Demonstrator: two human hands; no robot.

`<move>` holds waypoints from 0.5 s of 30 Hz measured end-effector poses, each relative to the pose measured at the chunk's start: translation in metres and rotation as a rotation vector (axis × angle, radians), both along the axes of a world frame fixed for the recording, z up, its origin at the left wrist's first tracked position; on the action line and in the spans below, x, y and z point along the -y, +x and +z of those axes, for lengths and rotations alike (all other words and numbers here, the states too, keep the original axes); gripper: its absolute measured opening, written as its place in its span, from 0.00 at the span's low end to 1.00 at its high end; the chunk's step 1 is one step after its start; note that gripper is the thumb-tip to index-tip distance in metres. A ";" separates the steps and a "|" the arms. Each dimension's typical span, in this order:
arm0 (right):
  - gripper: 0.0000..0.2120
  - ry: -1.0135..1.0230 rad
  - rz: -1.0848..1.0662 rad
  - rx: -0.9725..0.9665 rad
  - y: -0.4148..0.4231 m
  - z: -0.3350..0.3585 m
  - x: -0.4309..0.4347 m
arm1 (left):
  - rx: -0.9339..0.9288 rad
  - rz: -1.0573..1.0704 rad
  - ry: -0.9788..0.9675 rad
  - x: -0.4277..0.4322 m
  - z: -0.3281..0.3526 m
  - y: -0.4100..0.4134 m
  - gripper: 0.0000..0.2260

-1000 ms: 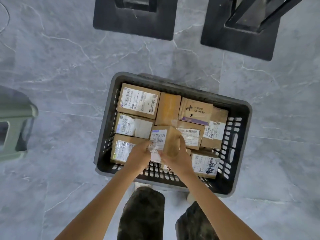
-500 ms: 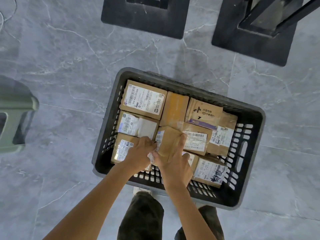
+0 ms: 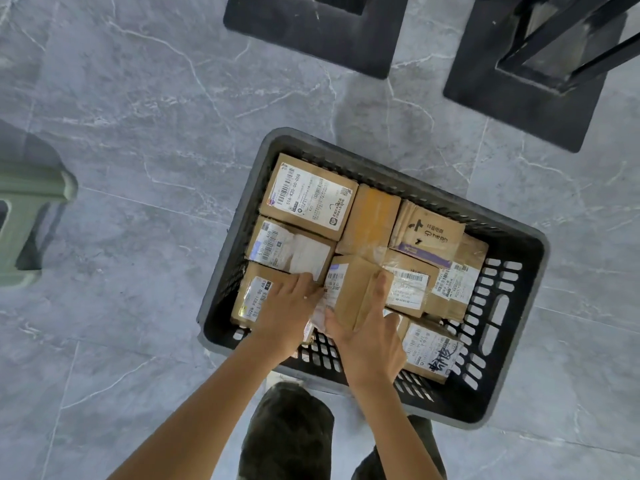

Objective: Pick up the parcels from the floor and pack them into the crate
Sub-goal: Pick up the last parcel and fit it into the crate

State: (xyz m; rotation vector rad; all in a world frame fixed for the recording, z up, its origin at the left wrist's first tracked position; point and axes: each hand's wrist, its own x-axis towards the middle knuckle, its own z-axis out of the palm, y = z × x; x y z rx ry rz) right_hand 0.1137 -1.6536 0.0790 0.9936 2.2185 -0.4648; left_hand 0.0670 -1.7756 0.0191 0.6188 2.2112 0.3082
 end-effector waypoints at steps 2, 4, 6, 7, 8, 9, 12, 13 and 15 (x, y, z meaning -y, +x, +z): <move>0.49 0.007 0.009 -0.001 0.003 0.002 0.001 | -0.138 -0.182 -0.008 0.007 -0.004 -0.009 0.34; 0.49 0.009 0.001 -0.010 0.004 -0.001 -0.002 | -0.152 -0.248 -0.061 0.016 -0.010 -0.016 0.42; 0.49 -0.006 -0.023 -0.013 0.004 -0.004 -0.007 | -0.142 -0.251 -0.076 0.027 -0.017 -0.016 0.47; 0.49 -0.014 -0.030 -0.019 0.004 -0.006 -0.009 | -0.120 -0.234 -0.080 0.029 -0.017 -0.015 0.49; 0.49 -0.023 -0.031 -0.030 0.004 -0.006 -0.010 | -0.111 -0.206 -0.072 0.032 -0.017 -0.014 0.50; 0.49 -0.032 -0.032 -0.039 0.005 -0.007 -0.012 | -0.122 -0.193 -0.057 0.033 -0.017 -0.013 0.50; 0.49 -0.040 -0.014 -0.034 0.005 -0.009 -0.015 | -0.112 -0.164 -0.064 0.035 -0.017 -0.012 0.48; 0.49 -0.040 -0.003 -0.019 0.003 -0.011 -0.015 | -0.104 -0.158 -0.064 0.034 -0.017 -0.012 0.46; 0.49 -0.040 0.008 0.011 0.001 -0.015 -0.010 | -0.111 -0.159 -0.074 0.031 -0.017 -0.014 0.41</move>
